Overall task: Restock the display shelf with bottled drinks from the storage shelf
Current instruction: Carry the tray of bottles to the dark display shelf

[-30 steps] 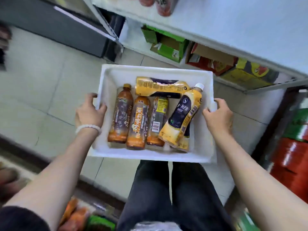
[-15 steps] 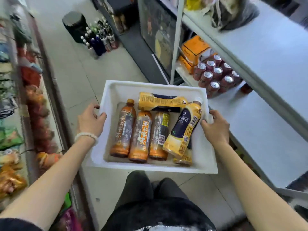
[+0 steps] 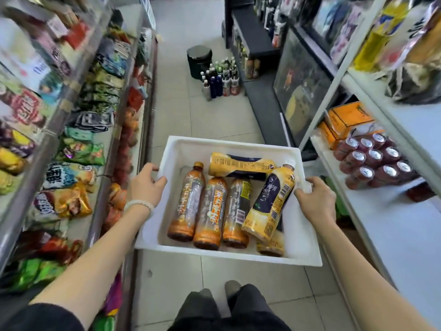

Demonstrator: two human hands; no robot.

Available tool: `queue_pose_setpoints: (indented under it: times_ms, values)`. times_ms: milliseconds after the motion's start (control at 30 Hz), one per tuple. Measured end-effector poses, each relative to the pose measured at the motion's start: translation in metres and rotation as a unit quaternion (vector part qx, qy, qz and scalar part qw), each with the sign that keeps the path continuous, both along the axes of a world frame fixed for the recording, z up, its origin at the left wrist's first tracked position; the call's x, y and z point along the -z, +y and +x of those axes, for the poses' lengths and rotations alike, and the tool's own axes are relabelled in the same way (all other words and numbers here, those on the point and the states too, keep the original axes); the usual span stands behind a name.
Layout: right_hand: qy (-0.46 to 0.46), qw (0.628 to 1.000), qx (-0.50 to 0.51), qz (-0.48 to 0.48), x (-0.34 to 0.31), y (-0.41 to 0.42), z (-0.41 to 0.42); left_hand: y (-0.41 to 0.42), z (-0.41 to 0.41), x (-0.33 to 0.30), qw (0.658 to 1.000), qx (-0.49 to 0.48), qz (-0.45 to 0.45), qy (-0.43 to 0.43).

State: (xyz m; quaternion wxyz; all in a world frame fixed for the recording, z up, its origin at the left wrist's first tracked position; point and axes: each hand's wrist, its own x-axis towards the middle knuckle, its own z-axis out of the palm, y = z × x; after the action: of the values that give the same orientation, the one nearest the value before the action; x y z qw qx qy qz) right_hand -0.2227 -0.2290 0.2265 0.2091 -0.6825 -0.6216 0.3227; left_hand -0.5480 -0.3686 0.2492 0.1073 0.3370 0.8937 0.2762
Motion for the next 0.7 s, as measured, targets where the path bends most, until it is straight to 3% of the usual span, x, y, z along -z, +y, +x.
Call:
queue_pose_setpoints:
  times_ms: [400,700]
  values:
    - [0.0,0.999,-0.033,0.017,-0.003,-0.059,-0.099,-0.088,-0.094,0.013,0.999,-0.05,-0.011,-0.006]
    - [-0.008,0.997,-0.068,0.032,-0.008,-0.008,-0.174,-0.051,-0.156,0.017,0.998,-0.067,-0.005,-0.011]
